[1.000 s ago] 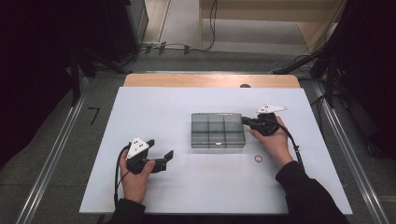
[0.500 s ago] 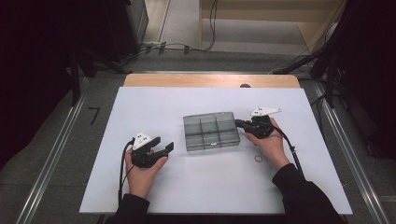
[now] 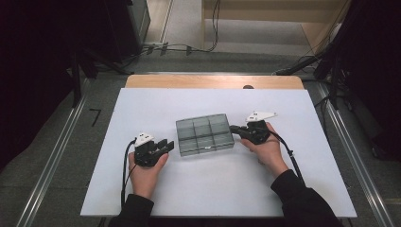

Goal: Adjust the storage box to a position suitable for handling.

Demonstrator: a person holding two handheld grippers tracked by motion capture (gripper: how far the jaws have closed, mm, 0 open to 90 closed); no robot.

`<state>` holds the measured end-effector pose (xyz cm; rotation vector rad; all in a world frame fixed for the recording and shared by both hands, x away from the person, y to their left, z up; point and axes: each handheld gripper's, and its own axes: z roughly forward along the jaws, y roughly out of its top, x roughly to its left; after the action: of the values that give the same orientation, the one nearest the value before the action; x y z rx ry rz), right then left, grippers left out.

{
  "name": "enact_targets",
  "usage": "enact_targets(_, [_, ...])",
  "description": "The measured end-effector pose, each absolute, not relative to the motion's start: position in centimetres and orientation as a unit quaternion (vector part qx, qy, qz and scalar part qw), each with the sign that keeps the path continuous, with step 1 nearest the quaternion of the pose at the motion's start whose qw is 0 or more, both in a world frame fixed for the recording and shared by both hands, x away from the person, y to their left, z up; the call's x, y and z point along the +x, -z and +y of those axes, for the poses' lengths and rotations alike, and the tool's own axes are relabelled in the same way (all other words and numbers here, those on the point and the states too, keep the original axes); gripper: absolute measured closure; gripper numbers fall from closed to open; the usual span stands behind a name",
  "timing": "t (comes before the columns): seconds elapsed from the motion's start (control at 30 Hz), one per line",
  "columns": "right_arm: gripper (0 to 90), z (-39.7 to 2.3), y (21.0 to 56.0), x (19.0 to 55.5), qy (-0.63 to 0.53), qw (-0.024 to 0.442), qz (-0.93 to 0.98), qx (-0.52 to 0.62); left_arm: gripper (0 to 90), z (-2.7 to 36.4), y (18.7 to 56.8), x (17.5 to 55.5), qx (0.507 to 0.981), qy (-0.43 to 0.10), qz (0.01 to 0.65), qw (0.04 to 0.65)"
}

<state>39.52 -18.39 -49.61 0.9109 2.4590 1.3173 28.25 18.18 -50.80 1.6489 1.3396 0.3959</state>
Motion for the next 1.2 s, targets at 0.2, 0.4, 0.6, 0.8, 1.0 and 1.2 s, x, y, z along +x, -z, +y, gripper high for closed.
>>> enact_targets(0.2, [88.4,-17.2,49.5,38.7,-0.452,0.092,0.833,0.306,75.7,18.2,50.9,28.3,0.673,-0.154,0.549,0.471])
enact_targets(0.4, [88.5,-16.5,49.4,37.7,-0.447,0.093,0.829,0.322,88.9,18.4,50.9,28.2,0.672,-0.148,0.552,0.471])
enact_targets(0.6, [88.7,-16.1,49.0,36.3,-0.436,0.121,0.830,0.327,89.6,18.6,50.9,28.2,0.671,-0.130,0.554,0.475])
enact_targets(0.8, [88.7,-16.0,48.8,35.5,-0.441,0.124,0.822,0.339,89.7,18.7,51.0,28.1,0.672,-0.122,0.550,0.480])
enact_targets(1.0, [88.7,-16.3,49.1,35.3,-0.453,0.114,0.812,0.349,89.7,18.7,51.0,28.0,0.673,-0.124,0.549,0.480])
enact_targets(1.2, [88.6,-16.1,49.8,35.4,-0.445,0.110,0.806,0.374,89.6,18.7,51.1,28.2,0.671,-0.117,0.557,0.475])
